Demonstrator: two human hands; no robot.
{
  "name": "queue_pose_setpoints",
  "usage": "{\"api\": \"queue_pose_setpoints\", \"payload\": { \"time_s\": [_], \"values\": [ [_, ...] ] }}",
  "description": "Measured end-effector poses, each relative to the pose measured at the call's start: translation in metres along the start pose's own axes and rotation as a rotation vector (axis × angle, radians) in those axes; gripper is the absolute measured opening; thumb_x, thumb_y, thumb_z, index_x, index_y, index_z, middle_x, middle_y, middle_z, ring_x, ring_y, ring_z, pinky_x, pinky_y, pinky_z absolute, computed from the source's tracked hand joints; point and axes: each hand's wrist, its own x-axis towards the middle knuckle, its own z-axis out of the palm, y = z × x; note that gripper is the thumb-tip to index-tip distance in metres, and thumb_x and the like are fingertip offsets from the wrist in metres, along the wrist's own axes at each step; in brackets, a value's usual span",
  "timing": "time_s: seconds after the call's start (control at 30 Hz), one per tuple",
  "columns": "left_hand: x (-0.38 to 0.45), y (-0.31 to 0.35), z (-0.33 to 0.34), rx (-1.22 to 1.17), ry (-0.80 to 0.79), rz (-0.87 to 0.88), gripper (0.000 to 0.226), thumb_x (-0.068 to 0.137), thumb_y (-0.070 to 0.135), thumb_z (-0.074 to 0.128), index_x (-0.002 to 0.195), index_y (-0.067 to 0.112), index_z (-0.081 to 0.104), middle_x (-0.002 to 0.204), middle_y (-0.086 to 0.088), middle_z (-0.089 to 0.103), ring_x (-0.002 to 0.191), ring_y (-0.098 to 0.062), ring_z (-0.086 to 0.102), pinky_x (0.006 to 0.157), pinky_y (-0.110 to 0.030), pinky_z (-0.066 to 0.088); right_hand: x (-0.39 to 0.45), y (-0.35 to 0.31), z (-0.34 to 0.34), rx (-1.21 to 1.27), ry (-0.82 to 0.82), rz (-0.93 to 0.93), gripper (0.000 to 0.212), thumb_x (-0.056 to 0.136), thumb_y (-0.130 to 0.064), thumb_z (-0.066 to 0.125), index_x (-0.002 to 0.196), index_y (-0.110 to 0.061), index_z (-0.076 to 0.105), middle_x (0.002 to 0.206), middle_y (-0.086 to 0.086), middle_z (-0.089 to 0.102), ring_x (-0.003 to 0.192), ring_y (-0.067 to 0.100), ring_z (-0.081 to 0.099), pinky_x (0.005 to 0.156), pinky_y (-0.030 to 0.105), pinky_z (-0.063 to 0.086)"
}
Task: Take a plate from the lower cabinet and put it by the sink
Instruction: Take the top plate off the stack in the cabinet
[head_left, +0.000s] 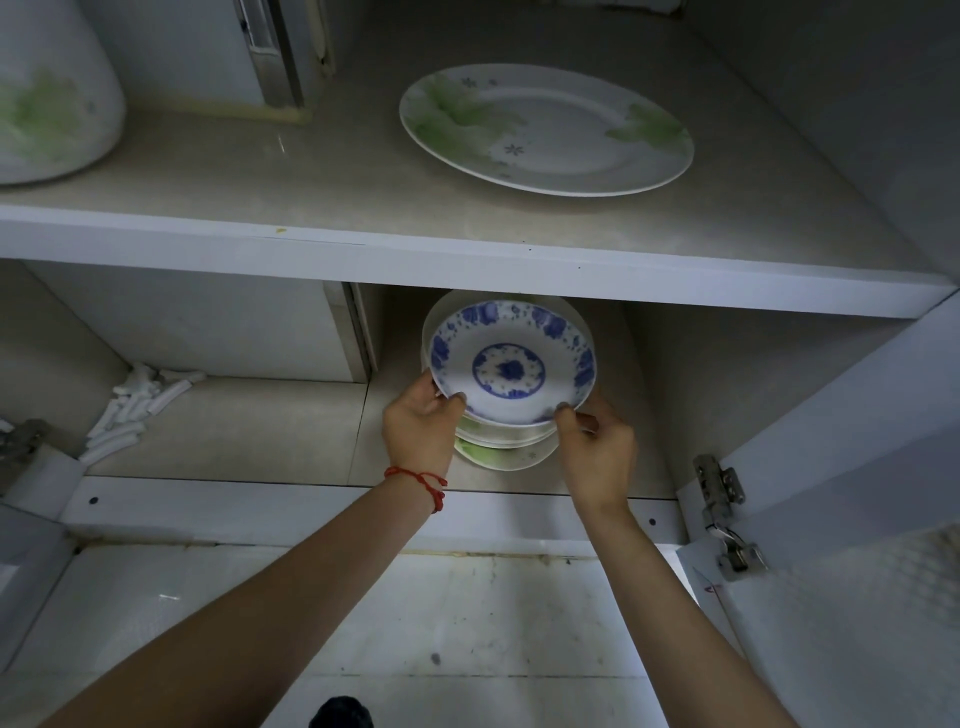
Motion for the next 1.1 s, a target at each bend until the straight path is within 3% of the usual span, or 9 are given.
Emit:
{"api": "queue_pose_setpoints", "payload": {
  "time_s": [0.13, 0.2, 0.27, 0.4, 0.5, 0.6, 0.77, 0.9, 1.1],
  "values": [
    [0.007, 0.002, -0.004, -0.016, 0.048, -0.078, 0.038, 0.076, -0.004, 0.065, 0.113, 0.001, 0.06, 0.115, -0.015, 0.064, 0.103, -0.028, 0.061, 0.091, -0.042, 0.05, -0.004, -0.003, -0.002, 0.105, -0.02, 0.079, 0.023, 0.082, -0.004, 0.059, 0.105, -0.009, 0.063, 0.092, 0.009, 0.069, 0.087, 0.023, 0.066, 0.071, 0.025, 0.059],
    [0.01, 0.002, -0.006, -0.012, 0.056, -0.1, 0.036, 0.075, -0.003, 0.065, 0.111, 0.0, 0.06, 0.115, -0.017, 0.064, 0.103, -0.03, 0.062, 0.092, -0.045, 0.05, -0.003, -0.004, -0.004, 0.196, -0.03, 0.125, 0.025, 0.082, -0.001, 0.059, 0.105, -0.01, 0.064, 0.094, 0.009, 0.067, 0.091, 0.024, 0.065, 0.066, 0.023, 0.059],
    [0.012, 0.002, -0.008, -0.05, 0.044, -0.123, 0.035, 0.075, -0.005, 0.064, 0.11, -0.002, 0.06, 0.113, -0.016, 0.064, 0.1, -0.029, 0.062, 0.084, -0.04, 0.053, -0.002, -0.004, -0.008, 0.259, -0.035, 0.139, 0.028, 0.081, 0.002, 0.059, 0.102, -0.015, 0.065, 0.094, 0.007, 0.068, 0.092, 0.024, 0.066, 0.066, 0.024, 0.059],
    [0.014, 0.003, -0.016, -0.091, -0.023, -0.108, 0.034, 0.077, -0.005, 0.063, 0.11, -0.004, 0.059, 0.104, -0.01, 0.062, 0.092, -0.026, 0.061, 0.056, -0.019, 0.057, 0.001, -0.001, -0.02, 0.24, -0.054, 0.134, 0.034, 0.08, 0.001, 0.061, 0.103, -0.024, 0.066, 0.098, 0.008, 0.071, 0.093, 0.024, 0.067, 0.075, 0.043, 0.059],
    [0.014, 0.005, -0.02, -0.082, -0.048, -0.111, 0.034, 0.077, -0.004, 0.062, 0.111, -0.006, 0.058, 0.102, -0.01, 0.061, 0.091, -0.027, 0.061, 0.053, -0.018, 0.055, 0.002, -0.001, -0.03, 0.255, -0.109, 0.113, 0.038, 0.081, 0.002, 0.06, 0.109, -0.024, 0.063, 0.096, 0.005, 0.071, 0.084, 0.012, 0.069, 0.064, 0.03, 0.059],
    [0.016, 0.004, -0.024, -0.012, -0.057, -0.1, 0.033, 0.078, 0.002, 0.064, 0.11, -0.002, 0.06, 0.101, -0.008, 0.063, 0.089, -0.028, 0.063, 0.056, -0.019, 0.055, 0.001, -0.005, -0.039, 0.289, -0.153, 0.101, 0.043, 0.081, 0.006, 0.058, 0.111, -0.024, 0.059, 0.08, -0.015, 0.073, 0.073, 0.0, 0.069, 0.056, 0.018, 0.056],
    [0.017, 0.002, -0.029, 0.054, -0.1, -0.07, 0.028, 0.078, 0.005, 0.065, 0.107, 0.003, 0.063, 0.101, -0.006, 0.065, 0.087, -0.027, 0.065, 0.059, -0.023, 0.056, 0.001, -0.001, -0.045, 0.298, -0.146, 0.139, 0.03, 0.082, 0.004, 0.058, 0.104, -0.016, 0.062, 0.093, -0.008, 0.066, 0.067, -0.004, 0.067, 0.053, 0.016, 0.055],
    [0.015, 0.001, -0.028, 0.048, -0.091, -0.069, 0.028, 0.078, 0.004, 0.065, 0.106, 0.002, 0.064, 0.097, -0.005, 0.065, 0.083, -0.025, 0.065, 0.055, -0.02, 0.056, 0.0, 0.004, -0.044, 0.298, -0.098, 0.168, 0.019, 0.082, 0.004, 0.058, 0.098, -0.006, 0.061, 0.083, -0.004, 0.066, 0.062, -0.003, 0.067, 0.051, 0.015, 0.054],
    [0.0, 0.005, -0.032, 0.076, -0.079, -0.095, 0.023, 0.078, 0.004, 0.065, 0.101, 0.001, 0.065, 0.093, -0.004, 0.067, 0.082, -0.025, 0.065, 0.052, -0.019, 0.056, -0.014, 0.001, -0.051, 0.259, -0.083, 0.197, 0.02, 0.081, 0.005, 0.06, 0.094, -0.01, 0.062, 0.084, -0.003, 0.067, 0.064, -0.002, 0.067, 0.053, 0.016, 0.055]
  ]
}}
